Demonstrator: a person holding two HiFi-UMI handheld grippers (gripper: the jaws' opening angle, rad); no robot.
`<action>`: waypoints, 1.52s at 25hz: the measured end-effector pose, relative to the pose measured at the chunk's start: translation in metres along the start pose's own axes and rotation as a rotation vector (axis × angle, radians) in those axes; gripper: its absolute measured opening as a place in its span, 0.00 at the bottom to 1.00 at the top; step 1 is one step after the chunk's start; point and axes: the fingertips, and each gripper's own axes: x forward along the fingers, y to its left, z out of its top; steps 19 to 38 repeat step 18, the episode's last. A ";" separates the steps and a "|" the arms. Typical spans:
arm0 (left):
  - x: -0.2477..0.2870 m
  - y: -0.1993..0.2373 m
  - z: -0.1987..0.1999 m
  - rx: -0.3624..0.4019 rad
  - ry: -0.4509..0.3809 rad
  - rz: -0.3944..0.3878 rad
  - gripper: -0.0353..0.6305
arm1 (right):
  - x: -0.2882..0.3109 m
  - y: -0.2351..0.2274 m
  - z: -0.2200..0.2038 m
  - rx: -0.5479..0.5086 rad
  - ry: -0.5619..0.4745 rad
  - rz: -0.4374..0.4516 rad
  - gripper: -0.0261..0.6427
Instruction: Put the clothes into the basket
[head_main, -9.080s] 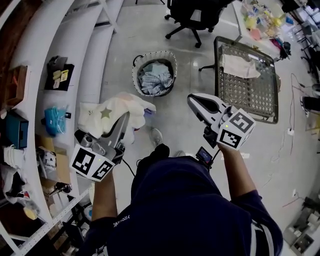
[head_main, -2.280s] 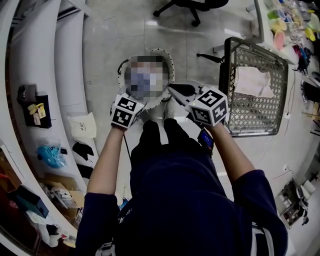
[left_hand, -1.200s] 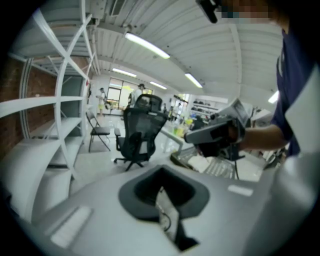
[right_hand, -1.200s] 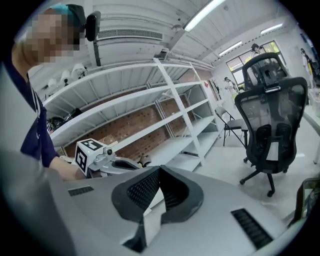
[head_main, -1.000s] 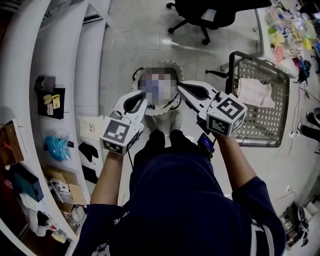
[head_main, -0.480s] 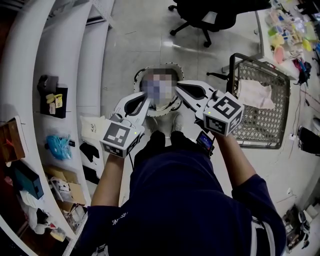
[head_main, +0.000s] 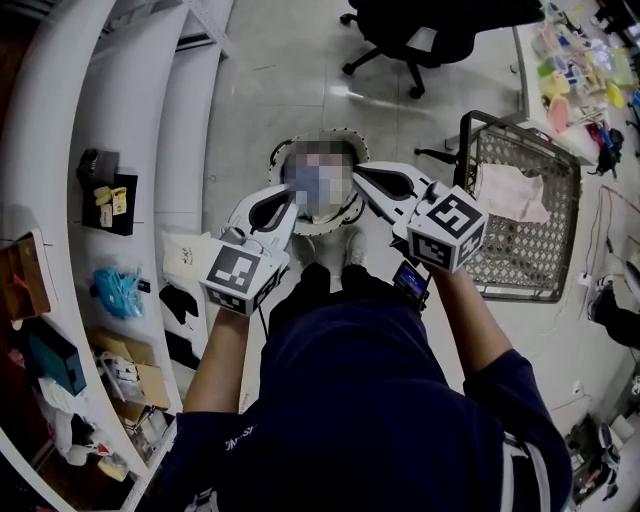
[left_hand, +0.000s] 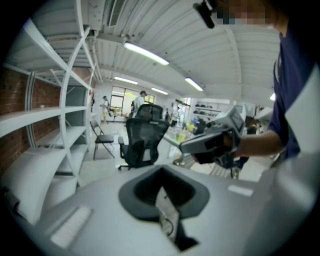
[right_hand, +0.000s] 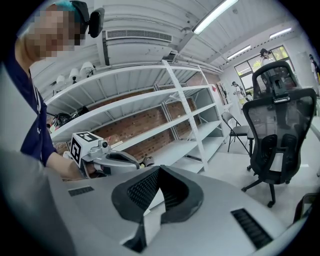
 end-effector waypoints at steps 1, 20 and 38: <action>0.000 0.000 0.000 -0.003 0.000 0.000 0.06 | 0.000 -0.001 0.000 0.001 0.001 0.000 0.05; 0.000 0.009 -0.004 -0.020 0.001 0.001 0.06 | 0.008 -0.003 -0.005 0.008 0.031 0.002 0.05; 0.000 0.009 -0.004 -0.020 0.001 0.001 0.06 | 0.008 -0.003 -0.005 0.008 0.031 0.002 0.05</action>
